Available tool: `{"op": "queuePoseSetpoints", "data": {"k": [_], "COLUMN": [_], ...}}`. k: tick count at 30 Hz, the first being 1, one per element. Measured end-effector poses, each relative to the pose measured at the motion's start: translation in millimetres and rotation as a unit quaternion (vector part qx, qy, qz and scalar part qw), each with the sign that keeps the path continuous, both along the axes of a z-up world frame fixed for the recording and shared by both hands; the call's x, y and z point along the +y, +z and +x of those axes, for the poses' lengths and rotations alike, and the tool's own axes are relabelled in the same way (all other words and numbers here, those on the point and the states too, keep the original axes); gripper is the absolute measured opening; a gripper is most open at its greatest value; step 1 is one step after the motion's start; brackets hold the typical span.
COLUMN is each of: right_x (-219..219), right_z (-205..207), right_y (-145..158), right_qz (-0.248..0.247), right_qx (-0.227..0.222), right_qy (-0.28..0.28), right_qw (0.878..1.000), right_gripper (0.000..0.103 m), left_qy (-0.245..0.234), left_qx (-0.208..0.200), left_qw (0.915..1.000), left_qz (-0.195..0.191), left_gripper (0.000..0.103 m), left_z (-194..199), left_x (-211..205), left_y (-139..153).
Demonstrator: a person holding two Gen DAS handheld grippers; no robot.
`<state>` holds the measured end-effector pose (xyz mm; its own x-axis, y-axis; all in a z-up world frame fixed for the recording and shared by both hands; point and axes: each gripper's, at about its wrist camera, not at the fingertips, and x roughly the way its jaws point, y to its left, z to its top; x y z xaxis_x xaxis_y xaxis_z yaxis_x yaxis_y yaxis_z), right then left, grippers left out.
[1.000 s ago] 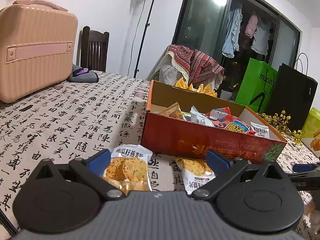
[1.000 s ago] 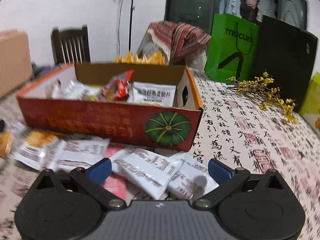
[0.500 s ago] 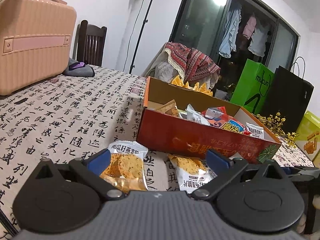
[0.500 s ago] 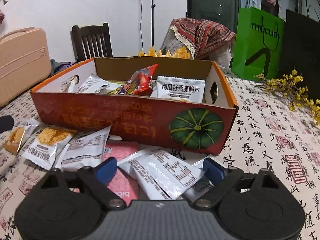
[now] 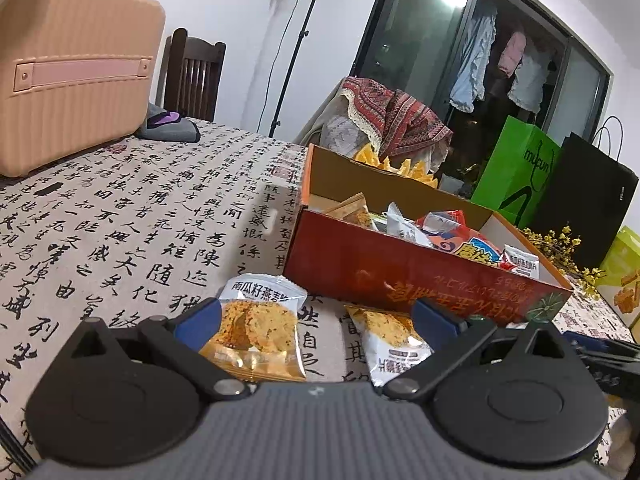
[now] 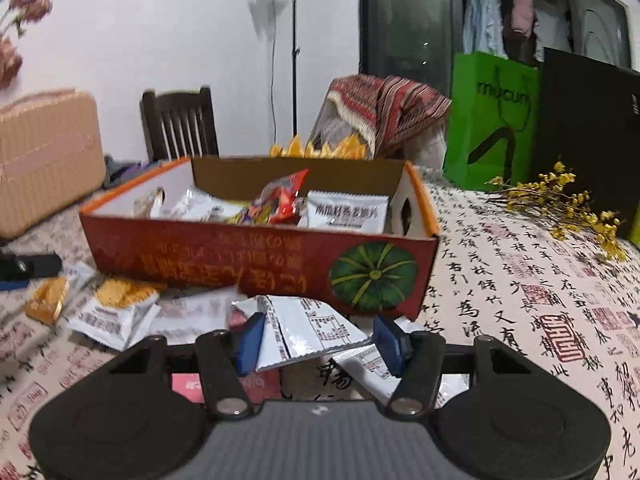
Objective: Organize snacks
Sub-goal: 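Grasp a white sachet with the right gripper while the left reaches a pumpkin-seed cracker packet, then grasp the pumpkin-seed cracker packet with the left gripper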
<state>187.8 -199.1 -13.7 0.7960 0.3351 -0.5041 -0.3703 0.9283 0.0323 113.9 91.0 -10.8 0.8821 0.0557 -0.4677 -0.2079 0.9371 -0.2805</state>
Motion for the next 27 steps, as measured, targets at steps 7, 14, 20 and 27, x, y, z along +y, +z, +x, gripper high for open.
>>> {"op": "queuePoseSetpoints", "data": {"k": [7, 14, 20, 27], "right_x": [-22, -28, -30, -29], "right_z": [-9, -9, -9, -9], "right_y": [6, 6, 6, 6], "right_qz": [0.055, 0.074, 0.080, 0.080], "right_qx": [-0.009, -0.012, -0.013, -0.017], "right_qy": [-0.006, -0.013, -0.016, -0.013], "right_qw": [0.998, 0.997, 0.997, 0.997], "right_gripper": [0.058, 0.058, 0.058, 0.058], "left_qy": [0.052, 0.074, 0.060, 0.053], "left_qx": [0.030, 0.095, 0.123, 0.120], "left_qw": [0.9972, 0.9893, 0.9862, 0.9873], "left_qz": [0.044, 0.083, 0.094, 0.090], "left_gripper": [0.103, 0.103, 0.098, 0.054], "left_z": [3, 23, 37, 36], "left_x": [-2, 6, -1, 0], "left_y": [4, -1, -9, -10]}}
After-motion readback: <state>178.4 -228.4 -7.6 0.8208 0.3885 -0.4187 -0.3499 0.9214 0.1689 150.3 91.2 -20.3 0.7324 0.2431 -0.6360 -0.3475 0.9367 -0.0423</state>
